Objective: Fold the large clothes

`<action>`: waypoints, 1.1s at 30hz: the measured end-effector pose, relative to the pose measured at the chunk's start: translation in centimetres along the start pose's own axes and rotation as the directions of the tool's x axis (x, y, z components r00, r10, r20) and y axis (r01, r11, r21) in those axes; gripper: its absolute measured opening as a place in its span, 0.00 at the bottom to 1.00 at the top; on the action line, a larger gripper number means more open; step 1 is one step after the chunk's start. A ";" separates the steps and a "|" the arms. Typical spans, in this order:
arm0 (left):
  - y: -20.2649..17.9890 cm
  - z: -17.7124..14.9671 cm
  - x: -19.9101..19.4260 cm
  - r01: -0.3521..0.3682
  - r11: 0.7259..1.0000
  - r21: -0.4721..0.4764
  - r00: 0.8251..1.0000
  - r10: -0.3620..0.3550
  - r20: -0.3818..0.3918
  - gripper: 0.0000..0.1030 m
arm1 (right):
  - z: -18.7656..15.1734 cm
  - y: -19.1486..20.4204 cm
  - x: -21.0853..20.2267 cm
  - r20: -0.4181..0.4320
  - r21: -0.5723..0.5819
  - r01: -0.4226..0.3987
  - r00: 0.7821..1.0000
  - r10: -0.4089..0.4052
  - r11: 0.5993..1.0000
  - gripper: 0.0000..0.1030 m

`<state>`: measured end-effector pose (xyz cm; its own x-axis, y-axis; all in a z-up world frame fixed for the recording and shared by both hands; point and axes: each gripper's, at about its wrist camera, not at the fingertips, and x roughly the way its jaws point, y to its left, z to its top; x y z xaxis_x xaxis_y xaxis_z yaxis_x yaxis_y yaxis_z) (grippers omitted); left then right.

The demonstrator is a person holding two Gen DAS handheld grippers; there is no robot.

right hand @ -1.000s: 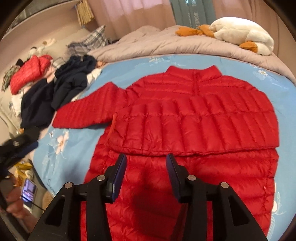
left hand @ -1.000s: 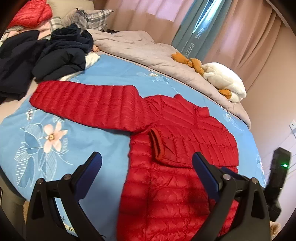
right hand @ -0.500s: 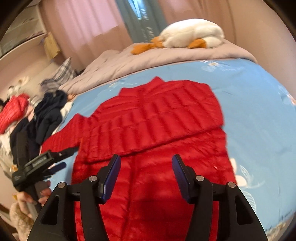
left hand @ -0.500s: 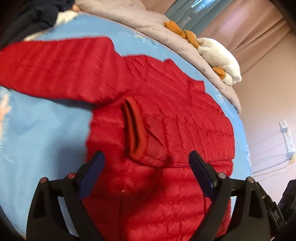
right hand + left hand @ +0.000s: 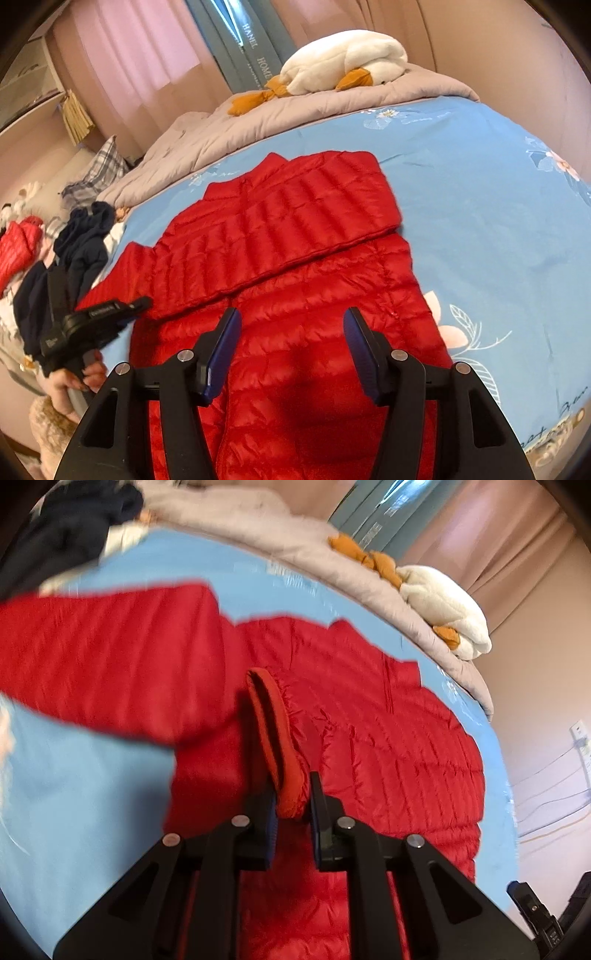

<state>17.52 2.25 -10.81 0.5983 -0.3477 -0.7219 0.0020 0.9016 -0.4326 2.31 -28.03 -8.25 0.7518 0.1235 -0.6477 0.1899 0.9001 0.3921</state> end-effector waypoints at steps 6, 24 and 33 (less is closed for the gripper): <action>0.0 3.3 0.0 -0.060 0.997 0.050 0.997 0.058 0.047 0.13 | 0.0 0.2 -0.3 0.010 -0.009 0.013 1.000 -0.012 1.000 0.55; 2.5 2.6 3.0 -0.127 0.991 0.044 0.990 0.129 -0.048 0.23 | -0.5 2.3 -0.2 0.016 -0.073 0.070 0.998 -0.069 0.995 0.55; 5.1 3.5 -4.1 -0.146 0.989 -0.013 0.987 0.147 0.071 0.37 | 0.0 5.3 -0.8 0.041 -0.181 0.089 0.996 -0.083 0.979 0.55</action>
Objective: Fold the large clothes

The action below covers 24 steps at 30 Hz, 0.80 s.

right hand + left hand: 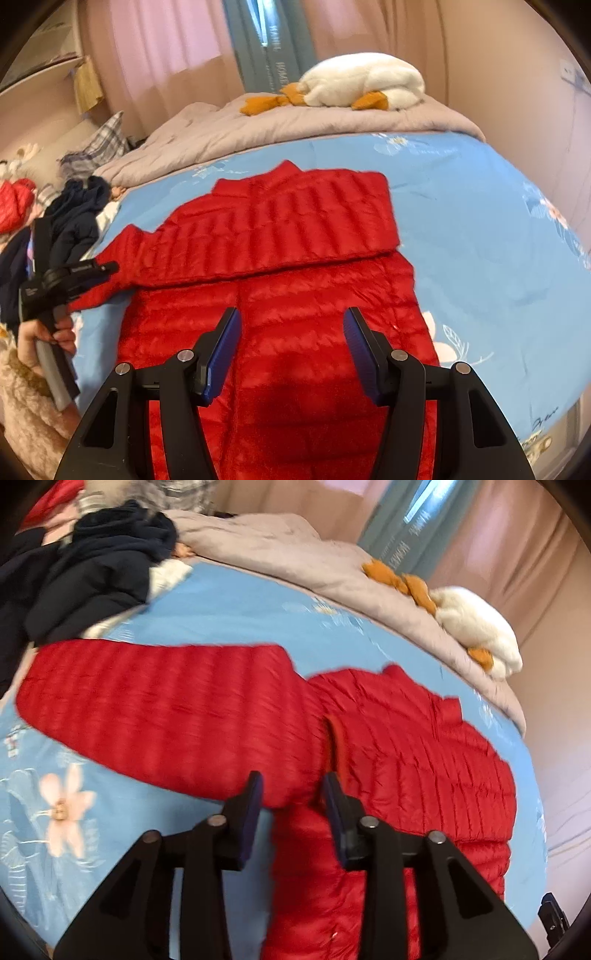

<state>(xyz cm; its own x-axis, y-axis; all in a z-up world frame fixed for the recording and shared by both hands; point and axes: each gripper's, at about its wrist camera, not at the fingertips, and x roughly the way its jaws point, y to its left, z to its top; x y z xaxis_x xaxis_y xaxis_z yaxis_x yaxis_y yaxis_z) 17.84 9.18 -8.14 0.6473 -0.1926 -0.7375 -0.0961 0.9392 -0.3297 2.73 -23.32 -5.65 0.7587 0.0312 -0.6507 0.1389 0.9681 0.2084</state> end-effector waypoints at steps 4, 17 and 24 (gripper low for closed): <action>3.4 1.0 -3.3 -0.037 0.998 -0.060 0.996 0.041 0.076 0.53 | 0.7 2.6 -0.5 0.027 -0.088 0.019 0.999 -0.017 0.996 0.70; 16.7 1.9 -9.9 -0.172 0.931 -0.322 0.956 0.237 0.173 0.95 | 4.2 15.4 -2.0 0.078 -0.352 -0.168 0.975 0.208 0.921 0.86; 23.3 1.0 -8.0 -0.217 0.853 -0.475 0.952 0.292 0.090 0.98 | 4.7 15.7 0.2 0.075 -0.257 -0.244 0.959 0.272 0.935 0.91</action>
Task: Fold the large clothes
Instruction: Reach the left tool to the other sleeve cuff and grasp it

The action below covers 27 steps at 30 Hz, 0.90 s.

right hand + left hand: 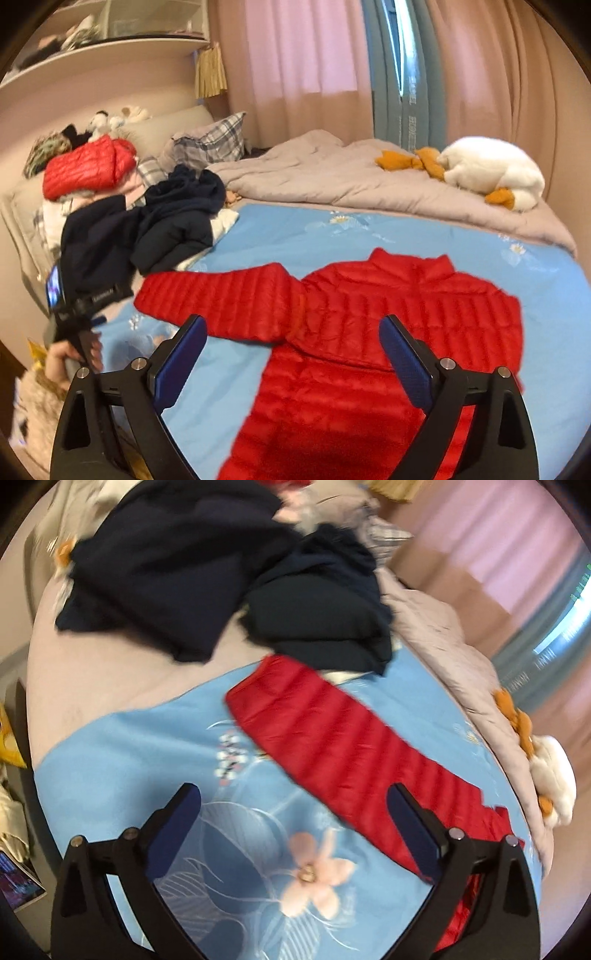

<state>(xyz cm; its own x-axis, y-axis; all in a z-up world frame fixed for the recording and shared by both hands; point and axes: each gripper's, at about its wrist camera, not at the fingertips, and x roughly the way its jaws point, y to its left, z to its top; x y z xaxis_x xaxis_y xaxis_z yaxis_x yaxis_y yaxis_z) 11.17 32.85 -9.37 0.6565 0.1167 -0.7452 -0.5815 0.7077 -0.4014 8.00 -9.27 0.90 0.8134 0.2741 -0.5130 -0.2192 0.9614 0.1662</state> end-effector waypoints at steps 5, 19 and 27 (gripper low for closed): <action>1.1 0.3 2.2 -0.051 0.999 -0.001 0.998 0.051 0.030 0.96 | -1.6 -1.7 1.8 -0.054 0.039 0.088 0.995 -0.086 0.995 0.91; 2.3 0.5 7.8 0.105 0.985 -0.137 0.993 -0.111 -0.037 0.90 | -3.6 -6.7 2.1 -0.148 0.201 0.175 0.978 -0.147 0.964 0.91; 2.8 1.3 8.8 0.140 0.953 -0.270 0.990 -0.141 0.015 0.41 | -3.6 -6.1 2.2 -0.144 0.194 0.120 0.985 -0.093 0.974 0.91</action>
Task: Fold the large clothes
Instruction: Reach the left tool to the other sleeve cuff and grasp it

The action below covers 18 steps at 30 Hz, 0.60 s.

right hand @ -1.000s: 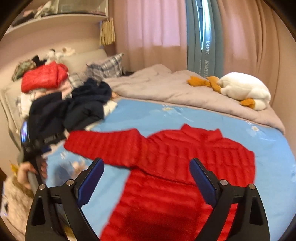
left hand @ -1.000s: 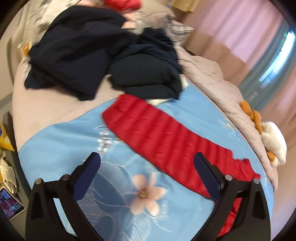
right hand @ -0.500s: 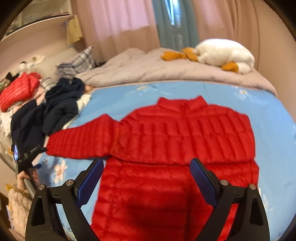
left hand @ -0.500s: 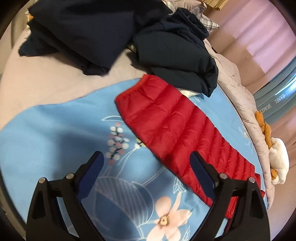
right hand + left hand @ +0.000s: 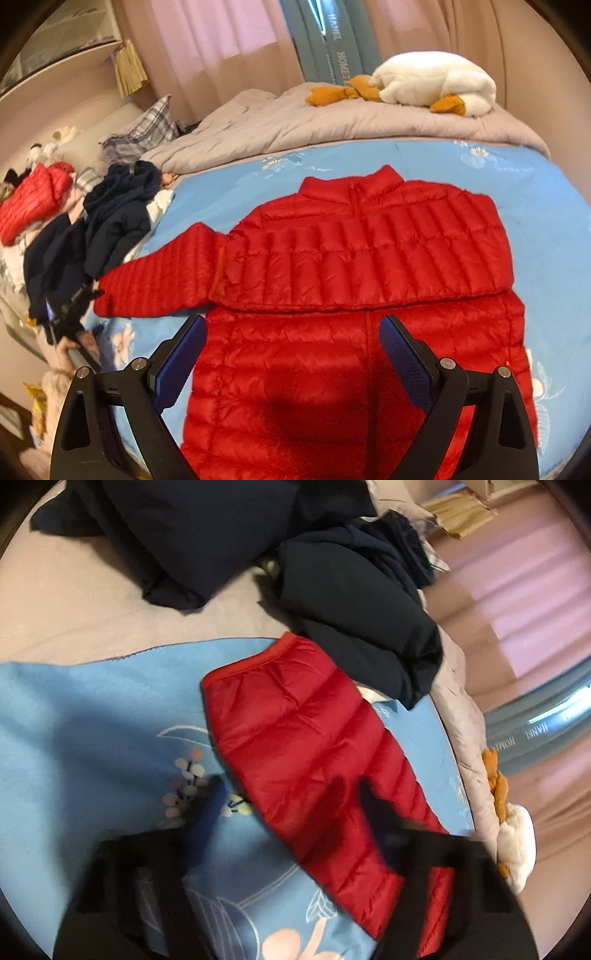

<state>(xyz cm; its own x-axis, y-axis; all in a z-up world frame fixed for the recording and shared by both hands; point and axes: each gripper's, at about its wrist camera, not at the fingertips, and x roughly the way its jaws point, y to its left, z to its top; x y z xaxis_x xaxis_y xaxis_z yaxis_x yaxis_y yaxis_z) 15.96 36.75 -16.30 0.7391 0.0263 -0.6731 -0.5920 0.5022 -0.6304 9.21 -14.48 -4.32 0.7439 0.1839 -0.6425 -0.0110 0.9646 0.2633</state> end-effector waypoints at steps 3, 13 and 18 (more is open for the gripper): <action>0.4 -0.4 0.6 0.001 0.999 -0.042 1.000 0.000 0.009 0.20 | -0.2 -0.3 0.0 -0.004 0.009 -0.001 1.000 0.001 1.000 0.91; -3.6 -0.7 -3.7 -0.054 0.998 0.042 0.989 0.048 0.138 0.04 | 0.0 -1.6 -1.2 0.026 0.039 -0.002 1.000 0.001 0.999 0.91; -7.0 -1.2 -6.2 -0.067 0.987 0.144 0.982 0.039 0.187 0.04 | -0.4 -1.9 -1.8 0.038 0.038 0.004 0.999 -0.005 0.999 0.91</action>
<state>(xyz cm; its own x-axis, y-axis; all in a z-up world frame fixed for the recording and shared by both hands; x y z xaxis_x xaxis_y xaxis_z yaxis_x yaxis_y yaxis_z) 15.09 32.03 -8.15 0.7625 0.2071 -0.6130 -0.5876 0.6182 -0.5221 7.65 -16.59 -3.92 0.7686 0.1715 -0.6163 0.0172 0.9575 0.2879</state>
